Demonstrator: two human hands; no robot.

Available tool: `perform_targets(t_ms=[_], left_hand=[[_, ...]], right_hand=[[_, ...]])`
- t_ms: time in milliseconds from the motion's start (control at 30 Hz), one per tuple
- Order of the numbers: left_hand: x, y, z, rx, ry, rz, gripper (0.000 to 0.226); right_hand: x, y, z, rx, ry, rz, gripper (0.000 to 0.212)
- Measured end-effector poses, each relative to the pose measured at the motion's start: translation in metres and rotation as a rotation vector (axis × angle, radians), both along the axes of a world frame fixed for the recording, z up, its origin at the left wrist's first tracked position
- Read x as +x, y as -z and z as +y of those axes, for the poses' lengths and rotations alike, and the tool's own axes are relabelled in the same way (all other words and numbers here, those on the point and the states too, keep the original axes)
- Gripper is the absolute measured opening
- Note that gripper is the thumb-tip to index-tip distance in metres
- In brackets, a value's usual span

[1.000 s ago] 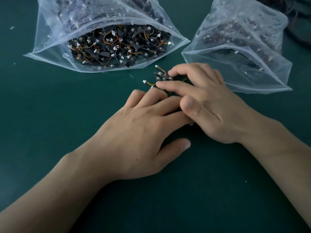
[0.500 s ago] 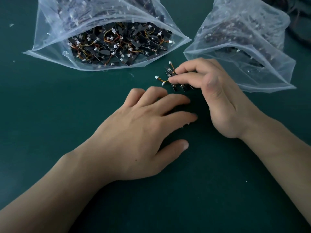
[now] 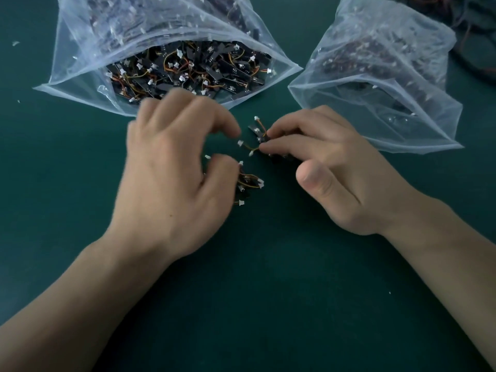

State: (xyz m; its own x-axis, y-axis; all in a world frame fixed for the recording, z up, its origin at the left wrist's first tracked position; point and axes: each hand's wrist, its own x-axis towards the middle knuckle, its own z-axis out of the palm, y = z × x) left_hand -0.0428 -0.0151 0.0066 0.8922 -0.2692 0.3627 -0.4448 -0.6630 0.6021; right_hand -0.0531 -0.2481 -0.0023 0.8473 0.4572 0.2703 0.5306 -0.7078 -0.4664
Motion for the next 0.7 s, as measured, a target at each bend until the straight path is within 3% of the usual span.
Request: perform_targets(t_ms=[100,200,367,533,700], left_hand=[[0.007,-0.002,0.013,-0.023,-0.124,0.044,0.021],[0.009,-0.001,0.017,0.115,-0.207,0.115,0.018],[0.003,-0.005,0.012,0.211,-0.151,0.178,0.030],[-0.002,-0.007,0.005,0.260,-0.102,0.228,0.045],[0.000,-0.004,0.003,0.257,-0.039,0.224,0.053]], right_hand=[[-0.003,-0.003,0.004,0.052,0.069,-0.045,0.068],[-0.008,-0.005,0.013,-0.011,0.300,-0.129,0.049],[-0.016,-0.007,0.025,-0.376,0.364,-0.001,0.087],[-0.025,-0.008,0.042,-0.438,0.362,0.023,0.117],[-0.031,-0.012,0.051,-0.480,0.388,0.063,0.124]])
